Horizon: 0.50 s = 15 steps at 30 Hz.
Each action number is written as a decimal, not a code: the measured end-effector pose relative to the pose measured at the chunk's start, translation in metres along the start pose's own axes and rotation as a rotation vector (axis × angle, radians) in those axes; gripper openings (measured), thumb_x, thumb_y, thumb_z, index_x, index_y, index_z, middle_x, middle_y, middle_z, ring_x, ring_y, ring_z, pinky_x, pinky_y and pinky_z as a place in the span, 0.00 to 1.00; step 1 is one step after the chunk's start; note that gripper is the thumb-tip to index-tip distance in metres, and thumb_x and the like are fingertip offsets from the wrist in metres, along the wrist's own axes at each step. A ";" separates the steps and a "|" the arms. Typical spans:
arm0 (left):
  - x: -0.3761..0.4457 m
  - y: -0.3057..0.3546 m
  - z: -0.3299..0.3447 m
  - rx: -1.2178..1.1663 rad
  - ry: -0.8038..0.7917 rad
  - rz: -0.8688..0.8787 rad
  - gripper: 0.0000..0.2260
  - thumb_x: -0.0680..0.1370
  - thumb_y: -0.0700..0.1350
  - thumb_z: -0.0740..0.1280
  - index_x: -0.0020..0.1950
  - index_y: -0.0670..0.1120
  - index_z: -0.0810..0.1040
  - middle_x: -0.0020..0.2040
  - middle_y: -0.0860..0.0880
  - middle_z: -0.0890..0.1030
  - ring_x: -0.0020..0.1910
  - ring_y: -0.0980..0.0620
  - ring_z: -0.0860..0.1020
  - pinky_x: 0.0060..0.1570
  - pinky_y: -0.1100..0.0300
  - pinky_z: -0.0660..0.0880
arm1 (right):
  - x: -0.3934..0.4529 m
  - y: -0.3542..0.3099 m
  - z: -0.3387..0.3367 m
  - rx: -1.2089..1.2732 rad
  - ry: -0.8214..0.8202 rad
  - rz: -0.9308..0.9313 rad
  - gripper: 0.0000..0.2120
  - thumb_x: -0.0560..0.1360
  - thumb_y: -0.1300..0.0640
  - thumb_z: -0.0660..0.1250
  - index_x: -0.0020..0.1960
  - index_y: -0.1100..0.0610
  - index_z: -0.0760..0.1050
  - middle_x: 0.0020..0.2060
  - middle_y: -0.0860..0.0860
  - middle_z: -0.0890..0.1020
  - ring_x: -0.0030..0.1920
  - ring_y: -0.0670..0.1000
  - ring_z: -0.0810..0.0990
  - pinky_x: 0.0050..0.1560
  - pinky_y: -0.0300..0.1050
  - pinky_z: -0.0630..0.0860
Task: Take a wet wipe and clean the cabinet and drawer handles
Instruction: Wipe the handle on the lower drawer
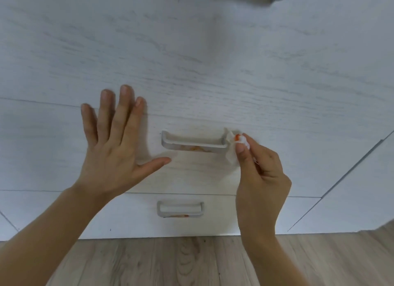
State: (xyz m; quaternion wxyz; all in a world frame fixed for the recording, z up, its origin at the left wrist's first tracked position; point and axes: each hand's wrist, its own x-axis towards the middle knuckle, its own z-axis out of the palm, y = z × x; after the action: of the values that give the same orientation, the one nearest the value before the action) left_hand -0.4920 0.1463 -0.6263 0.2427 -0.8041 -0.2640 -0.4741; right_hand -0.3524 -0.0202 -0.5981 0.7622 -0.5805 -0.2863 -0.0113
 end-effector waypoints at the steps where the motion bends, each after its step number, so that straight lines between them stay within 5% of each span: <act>1: 0.000 0.001 0.001 0.009 0.010 -0.006 0.44 0.76 0.71 0.53 0.78 0.42 0.43 0.77 0.49 0.36 0.75 0.48 0.35 0.71 0.46 0.32 | -0.003 0.001 0.005 0.010 -0.024 0.002 0.09 0.74 0.57 0.68 0.53 0.52 0.82 0.46 0.44 0.82 0.49 0.37 0.79 0.48 0.25 0.72; 8: 0.002 0.004 0.008 0.073 0.066 -0.028 0.44 0.75 0.71 0.53 0.77 0.40 0.48 0.74 0.37 0.52 0.75 0.49 0.35 0.71 0.46 0.35 | -0.009 0.008 0.018 0.018 0.022 -0.012 0.09 0.74 0.57 0.68 0.52 0.53 0.82 0.48 0.43 0.82 0.51 0.37 0.79 0.51 0.25 0.72; 15: 0.003 0.005 0.013 0.122 0.100 -0.040 0.45 0.74 0.72 0.54 0.76 0.38 0.51 0.72 0.35 0.54 0.75 0.48 0.37 0.71 0.44 0.37 | -0.010 0.013 0.019 -0.038 0.049 -0.082 0.10 0.72 0.56 0.68 0.53 0.51 0.80 0.41 0.42 0.79 0.45 0.35 0.78 0.46 0.23 0.70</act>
State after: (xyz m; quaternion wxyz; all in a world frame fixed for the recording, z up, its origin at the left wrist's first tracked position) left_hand -0.4792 0.1512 -0.6295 0.2945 -0.7576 -0.2961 -0.5016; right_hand -0.3646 -0.0021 -0.6109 0.7568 -0.5821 -0.2907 -0.0624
